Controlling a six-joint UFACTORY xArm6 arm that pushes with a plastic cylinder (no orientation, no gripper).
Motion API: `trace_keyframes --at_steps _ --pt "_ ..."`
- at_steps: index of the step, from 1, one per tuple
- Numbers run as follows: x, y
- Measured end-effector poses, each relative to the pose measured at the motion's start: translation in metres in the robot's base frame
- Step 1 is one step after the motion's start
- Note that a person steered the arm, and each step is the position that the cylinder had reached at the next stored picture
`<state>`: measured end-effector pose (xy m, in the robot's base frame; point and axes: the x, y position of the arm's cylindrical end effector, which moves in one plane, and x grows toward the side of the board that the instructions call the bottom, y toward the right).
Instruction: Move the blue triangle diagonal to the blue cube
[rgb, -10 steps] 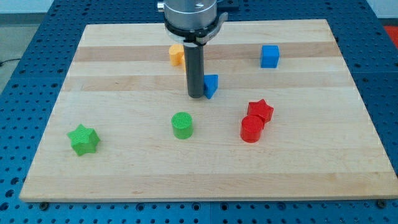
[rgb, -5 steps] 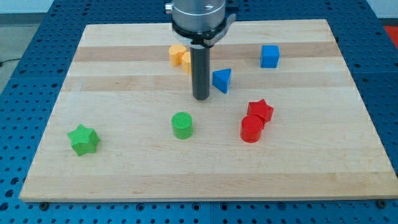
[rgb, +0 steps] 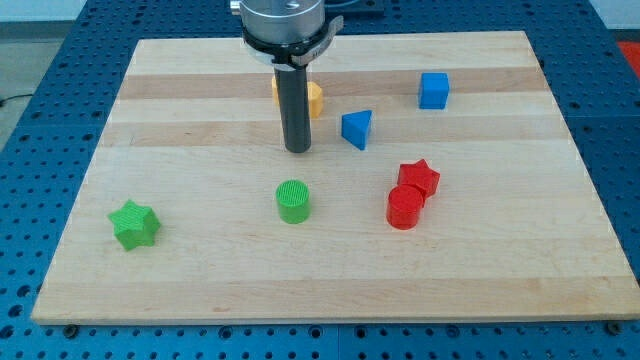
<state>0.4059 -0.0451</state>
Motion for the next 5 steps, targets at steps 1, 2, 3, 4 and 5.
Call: trace_keyframes --at_steps 1,2,3,4,5 --pt "-0.013 0.009" --pt "-0.02 0.026" --pt "-0.023 0.04" --pt "-0.023 0.037" --pt "-0.022 0.036"
